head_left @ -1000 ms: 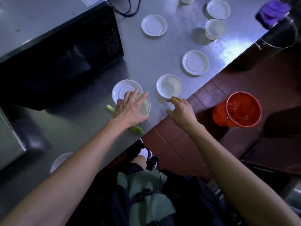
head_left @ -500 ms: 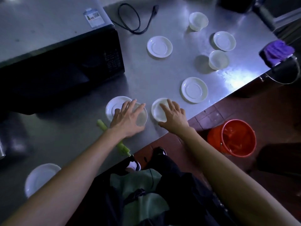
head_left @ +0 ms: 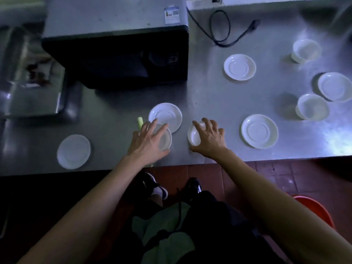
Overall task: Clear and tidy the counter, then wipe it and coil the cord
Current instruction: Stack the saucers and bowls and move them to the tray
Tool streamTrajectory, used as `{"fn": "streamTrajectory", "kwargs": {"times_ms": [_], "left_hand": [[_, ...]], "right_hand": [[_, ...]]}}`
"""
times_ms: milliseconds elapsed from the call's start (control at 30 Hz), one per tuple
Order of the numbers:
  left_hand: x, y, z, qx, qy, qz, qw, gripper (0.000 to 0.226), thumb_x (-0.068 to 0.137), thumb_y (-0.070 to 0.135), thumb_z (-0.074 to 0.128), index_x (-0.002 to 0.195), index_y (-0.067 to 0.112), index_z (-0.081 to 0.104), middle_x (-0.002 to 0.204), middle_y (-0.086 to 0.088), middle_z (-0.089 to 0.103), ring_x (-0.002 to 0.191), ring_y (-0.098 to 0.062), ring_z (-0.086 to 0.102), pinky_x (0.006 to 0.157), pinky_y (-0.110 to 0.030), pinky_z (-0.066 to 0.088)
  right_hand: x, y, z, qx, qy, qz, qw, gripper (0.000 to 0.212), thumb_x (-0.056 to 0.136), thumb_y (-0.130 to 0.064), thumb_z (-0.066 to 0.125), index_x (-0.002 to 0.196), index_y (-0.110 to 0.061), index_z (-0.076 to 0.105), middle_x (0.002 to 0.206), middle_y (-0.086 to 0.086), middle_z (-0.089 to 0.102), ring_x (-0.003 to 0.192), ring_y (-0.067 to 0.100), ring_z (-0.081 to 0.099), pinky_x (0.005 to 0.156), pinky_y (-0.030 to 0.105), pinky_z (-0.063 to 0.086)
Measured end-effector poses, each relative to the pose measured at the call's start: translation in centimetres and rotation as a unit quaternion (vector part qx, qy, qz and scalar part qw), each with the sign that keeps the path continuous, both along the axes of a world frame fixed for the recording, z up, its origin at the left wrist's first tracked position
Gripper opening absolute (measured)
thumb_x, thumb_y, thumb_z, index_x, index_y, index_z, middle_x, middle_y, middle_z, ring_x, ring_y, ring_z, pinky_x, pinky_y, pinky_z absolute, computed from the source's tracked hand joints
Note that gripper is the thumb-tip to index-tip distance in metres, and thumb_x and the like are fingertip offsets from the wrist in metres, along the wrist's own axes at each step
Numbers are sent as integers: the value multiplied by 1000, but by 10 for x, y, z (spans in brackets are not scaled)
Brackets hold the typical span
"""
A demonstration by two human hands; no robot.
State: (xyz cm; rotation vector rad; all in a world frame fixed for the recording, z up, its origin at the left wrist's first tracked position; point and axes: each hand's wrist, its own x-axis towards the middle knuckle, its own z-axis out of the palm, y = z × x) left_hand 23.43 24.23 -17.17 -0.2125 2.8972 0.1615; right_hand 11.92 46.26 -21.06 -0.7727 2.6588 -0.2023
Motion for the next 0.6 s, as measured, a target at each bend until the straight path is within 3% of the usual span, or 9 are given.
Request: {"fn": "streamTrajectory", "kwargs": {"times_ms": [300,600], "left_hand": [[67,-52,20,-2,12,156,988,97,69,68,59,152,40,19,162,-3,15,145,-29,18,104,-55,35],[196,-132,25,15,25,274,961,94,76,66,59,154,39,14,163,-3,8,148,-29,11,109,-55,32]], "right_hand": [[16,-76,34,-37,33,112,992,108,66,-74,70,152,-38,17,157,3,19,138,30,21,99,50,36],[99,-197,64,-92,63,210,971,98,68,-78,65,150,-40,27,153,1,25,138,32,24,103,52,35]]}}
